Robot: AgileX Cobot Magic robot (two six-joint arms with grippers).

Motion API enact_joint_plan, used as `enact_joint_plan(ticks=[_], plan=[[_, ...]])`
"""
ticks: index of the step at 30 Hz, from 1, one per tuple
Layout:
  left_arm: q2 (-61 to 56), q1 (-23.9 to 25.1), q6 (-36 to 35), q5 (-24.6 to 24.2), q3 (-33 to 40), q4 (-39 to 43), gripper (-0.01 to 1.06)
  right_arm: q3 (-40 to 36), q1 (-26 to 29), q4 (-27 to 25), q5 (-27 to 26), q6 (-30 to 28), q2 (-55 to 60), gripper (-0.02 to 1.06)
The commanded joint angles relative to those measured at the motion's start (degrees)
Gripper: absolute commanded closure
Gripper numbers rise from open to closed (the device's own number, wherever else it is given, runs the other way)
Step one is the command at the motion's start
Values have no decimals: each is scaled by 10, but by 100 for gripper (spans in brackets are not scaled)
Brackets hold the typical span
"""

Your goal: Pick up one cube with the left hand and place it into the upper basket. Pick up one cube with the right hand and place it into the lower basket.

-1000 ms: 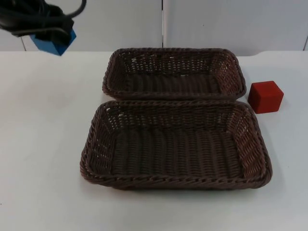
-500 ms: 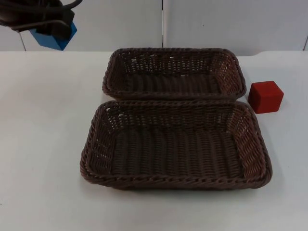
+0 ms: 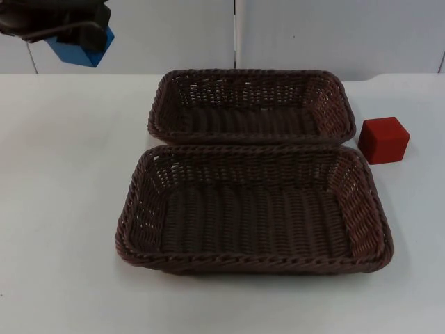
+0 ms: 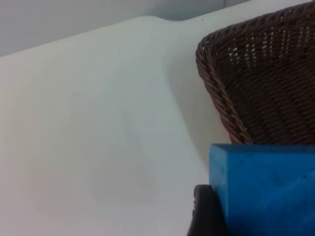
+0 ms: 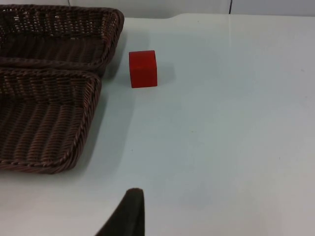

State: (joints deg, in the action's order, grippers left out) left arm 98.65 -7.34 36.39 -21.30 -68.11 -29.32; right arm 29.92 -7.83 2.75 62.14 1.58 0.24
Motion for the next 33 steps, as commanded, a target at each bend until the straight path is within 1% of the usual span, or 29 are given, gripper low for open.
enact_joint_plan(ticks=[1,3,4,6,9,13,14,18,19,23,24,28,33], plan=[[-6,-16,8,24,-3,-16,105,-4,4,1,-4,-5,-2,-1],[-6,-30,8,50,-3,-16,105,-4,4,1,-4,-5,-2,-1],[-6,-30,8,50,-3,-16,105,-4,4,1,-4,-5,-2,-1],[-4,-46,8,80,-4,-16,105,-4,4,1,-4,-5,-2,-1],[10,-58,8,80,-18,-15,105,-4,4,1,-4,-5,-2,-1],[62,-80,8,40,-81,-16,105,-4,4,1,-4,-5,-2,-1],[62,-80,8,40,-81,-16,105,-4,4,1,-4,-5,-2,-1],[136,-92,8,-5,-160,-17,105,-4,4,1,-4,-5,-2,-1],[136,-92,8,-5,-160,-17,105,-4,4,1,-4,-5,-2,-1],[205,-94,8,-50,-232,-42,105,-4,4,1,-4,-5,-2,-1],[205,-94,8,-50,-232,-42,105,-4,4,1,-4,-5,-2,-1],[260,-97,8,-59,-276,-68,105,-4,4,1,-4,-5,-2,-1],[296,-105,8,-59,-294,-74,105,-4,4,1,-4,-5,-2,-1]])
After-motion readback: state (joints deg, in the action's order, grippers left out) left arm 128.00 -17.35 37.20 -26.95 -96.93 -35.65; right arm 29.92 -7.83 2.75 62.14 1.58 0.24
